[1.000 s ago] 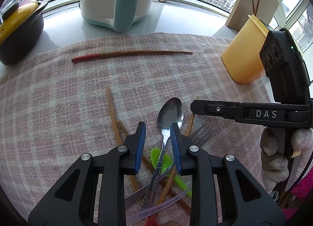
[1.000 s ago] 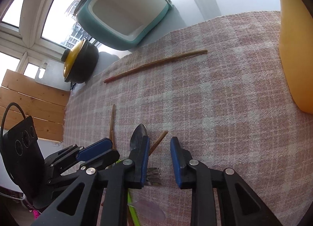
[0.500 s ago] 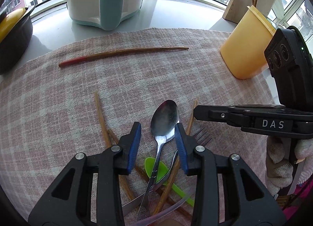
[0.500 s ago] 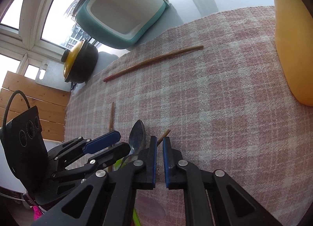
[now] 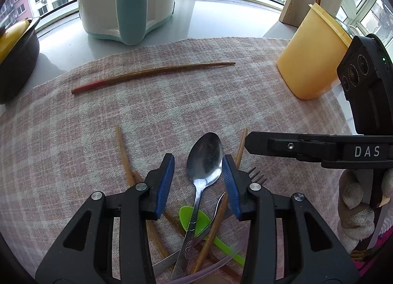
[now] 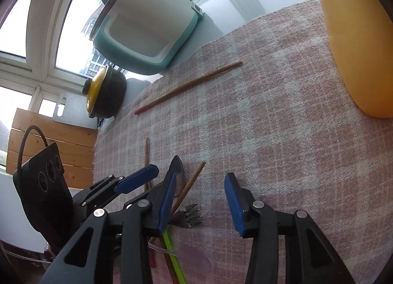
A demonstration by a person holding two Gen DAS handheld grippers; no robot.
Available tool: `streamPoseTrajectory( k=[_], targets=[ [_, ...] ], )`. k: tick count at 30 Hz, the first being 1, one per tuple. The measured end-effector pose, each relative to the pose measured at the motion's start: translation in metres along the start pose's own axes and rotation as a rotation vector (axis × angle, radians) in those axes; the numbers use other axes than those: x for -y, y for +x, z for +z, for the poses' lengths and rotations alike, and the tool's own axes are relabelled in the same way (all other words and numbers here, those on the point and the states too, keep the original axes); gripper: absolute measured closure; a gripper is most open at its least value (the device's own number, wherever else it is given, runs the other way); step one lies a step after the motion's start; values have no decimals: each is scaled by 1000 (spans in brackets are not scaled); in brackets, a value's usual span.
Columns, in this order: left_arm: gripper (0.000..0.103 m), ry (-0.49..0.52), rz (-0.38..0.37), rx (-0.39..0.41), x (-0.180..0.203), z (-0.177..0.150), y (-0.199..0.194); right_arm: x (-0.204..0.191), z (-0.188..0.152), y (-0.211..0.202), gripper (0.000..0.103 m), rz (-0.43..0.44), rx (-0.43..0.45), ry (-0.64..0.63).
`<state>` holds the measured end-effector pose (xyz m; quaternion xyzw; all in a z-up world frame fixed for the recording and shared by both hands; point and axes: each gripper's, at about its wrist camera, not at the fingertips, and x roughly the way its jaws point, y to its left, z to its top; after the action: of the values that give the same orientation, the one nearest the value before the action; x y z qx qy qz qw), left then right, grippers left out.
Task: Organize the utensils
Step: 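Grasp the steel spoon with the left tool while the right tool grasps a red-tipped chopstick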
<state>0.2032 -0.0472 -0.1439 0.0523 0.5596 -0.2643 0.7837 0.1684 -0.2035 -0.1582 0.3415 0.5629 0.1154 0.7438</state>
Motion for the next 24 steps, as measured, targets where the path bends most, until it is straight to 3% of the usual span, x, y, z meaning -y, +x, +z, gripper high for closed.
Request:
streamPoseTrajectory(
  k=[6, 8, 19, 24],
  targets=[
    [63, -14, 2, 2, -8, -3, -4, -7, 3, 14, 75, -11, -15, 4],
    [63, -20, 1, 5, -10, -4, -6, -10, 4, 19, 92, -8, -19, 6],
    [63, 17, -13, -9, 7, -1, 2, -9, -8, 2, 95, -24, -5, -7],
    [63, 50, 21, -21, 18, 1, 9, 0, -9, -12, 96, -33, 8, -4]
  ],
)
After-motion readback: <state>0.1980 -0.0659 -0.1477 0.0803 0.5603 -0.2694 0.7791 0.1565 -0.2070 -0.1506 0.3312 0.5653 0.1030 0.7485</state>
